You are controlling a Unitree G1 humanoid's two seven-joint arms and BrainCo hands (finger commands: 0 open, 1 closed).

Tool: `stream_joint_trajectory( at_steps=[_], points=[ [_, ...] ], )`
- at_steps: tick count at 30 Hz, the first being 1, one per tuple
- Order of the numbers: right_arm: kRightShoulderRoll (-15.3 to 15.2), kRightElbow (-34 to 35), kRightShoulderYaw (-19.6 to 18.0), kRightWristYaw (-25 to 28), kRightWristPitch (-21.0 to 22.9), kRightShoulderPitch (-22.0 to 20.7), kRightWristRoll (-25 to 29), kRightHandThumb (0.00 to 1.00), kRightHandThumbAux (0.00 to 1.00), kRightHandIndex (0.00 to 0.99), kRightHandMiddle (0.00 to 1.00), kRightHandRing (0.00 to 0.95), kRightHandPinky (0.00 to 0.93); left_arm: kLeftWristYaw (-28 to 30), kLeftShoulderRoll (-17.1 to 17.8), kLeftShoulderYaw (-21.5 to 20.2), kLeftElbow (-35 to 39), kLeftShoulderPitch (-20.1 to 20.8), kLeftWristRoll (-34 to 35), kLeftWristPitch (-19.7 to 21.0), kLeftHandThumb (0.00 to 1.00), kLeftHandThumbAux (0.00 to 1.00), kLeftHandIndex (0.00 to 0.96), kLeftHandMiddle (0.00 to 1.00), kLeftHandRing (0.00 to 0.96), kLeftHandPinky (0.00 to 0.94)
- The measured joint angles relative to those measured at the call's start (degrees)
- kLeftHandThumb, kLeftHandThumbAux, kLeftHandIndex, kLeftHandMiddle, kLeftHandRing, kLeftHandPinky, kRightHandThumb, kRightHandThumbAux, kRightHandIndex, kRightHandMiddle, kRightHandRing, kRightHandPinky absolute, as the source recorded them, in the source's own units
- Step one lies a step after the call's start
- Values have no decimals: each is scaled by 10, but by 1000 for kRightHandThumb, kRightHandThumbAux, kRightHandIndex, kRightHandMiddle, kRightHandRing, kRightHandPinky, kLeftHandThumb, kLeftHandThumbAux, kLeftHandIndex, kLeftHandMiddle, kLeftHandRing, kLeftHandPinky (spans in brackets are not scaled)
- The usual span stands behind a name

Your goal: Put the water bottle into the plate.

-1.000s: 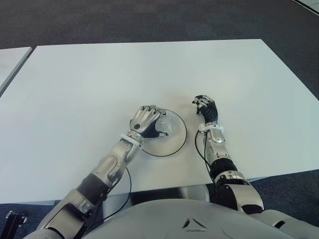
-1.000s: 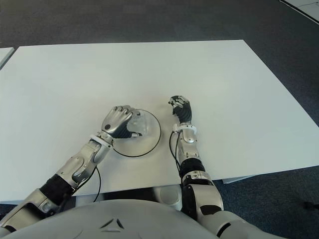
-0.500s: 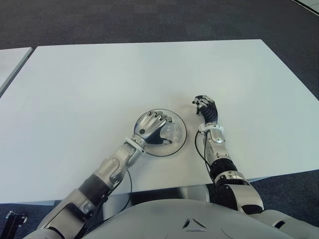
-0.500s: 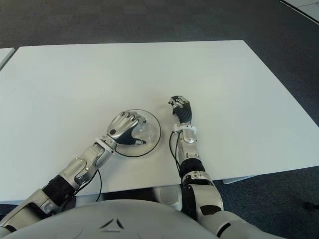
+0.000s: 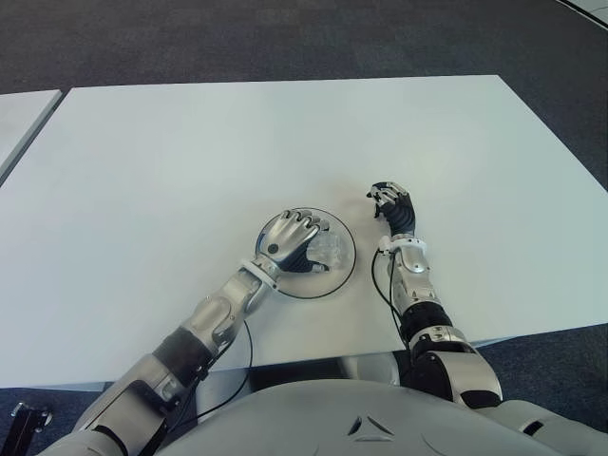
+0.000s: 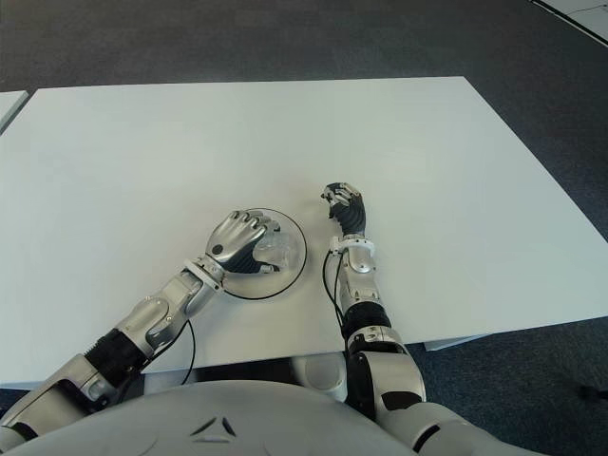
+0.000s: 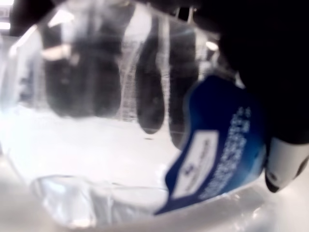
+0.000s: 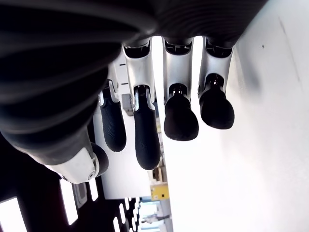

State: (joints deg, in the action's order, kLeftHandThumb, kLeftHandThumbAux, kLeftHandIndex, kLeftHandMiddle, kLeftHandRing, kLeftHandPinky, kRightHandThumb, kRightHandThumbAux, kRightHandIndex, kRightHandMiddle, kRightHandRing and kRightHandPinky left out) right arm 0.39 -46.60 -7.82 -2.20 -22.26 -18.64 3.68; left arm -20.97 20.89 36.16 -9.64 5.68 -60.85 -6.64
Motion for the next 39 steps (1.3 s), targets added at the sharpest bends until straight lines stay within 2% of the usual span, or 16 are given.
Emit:
stream_joint_trajectory(
  at_steps=[6,7,8,10,13,16,20,22,31,39],
  points=[
    [0,0,0,1,0,1,0,843,679,427,552,771,746,0,-3,-1,2,-3,6,2,843,665,399,587,702,660],
    [0,0,0,1,0,1,0,844,679,428,552,771,747,0,-3,-1,2,-3,6,2,838,669,393,550,591,569],
    [0,0,0,1,0,1,0,844,679,428,552,771,747,0,-3,-1,2,-3,6,2,836,670,391,537,551,536],
    [0,0,0,1,0,1,0,844,679,428,552,771,752,0,-2,-1,2,-3,6,1,712,589,283,384,384,393],
    [0,0,0,1,0,1,0,844,678,428,553,773,755,0,0,0,2,-2,4,-2,624,573,193,263,260,279],
    [0,0,0,1,0,1,1,845,678,429,554,774,757,-5,3,3,1,-1,0,-9,556,602,125,169,165,189],
    [0,0,0,1,0,1,2,845,678,429,553,775,758,-8,6,5,1,0,-4,-13,505,635,78,99,95,115],
    [0,0,0,1,0,1,1,844,678,428,552,776,758,-10,7,6,1,0,-9,-12,451,663,31,40,39,47],
    [0,1,0,0,0,1,0,844,679,427,552,770,745,-45,7,12,-1,0,-68,24,349,645,0,1,1,1],
    [-1,1,0,-1,2,1,0,844,679,427,555,768,747,-74,5,12,-11,2,-83,33,288,619,0,0,0,0]
  ],
)
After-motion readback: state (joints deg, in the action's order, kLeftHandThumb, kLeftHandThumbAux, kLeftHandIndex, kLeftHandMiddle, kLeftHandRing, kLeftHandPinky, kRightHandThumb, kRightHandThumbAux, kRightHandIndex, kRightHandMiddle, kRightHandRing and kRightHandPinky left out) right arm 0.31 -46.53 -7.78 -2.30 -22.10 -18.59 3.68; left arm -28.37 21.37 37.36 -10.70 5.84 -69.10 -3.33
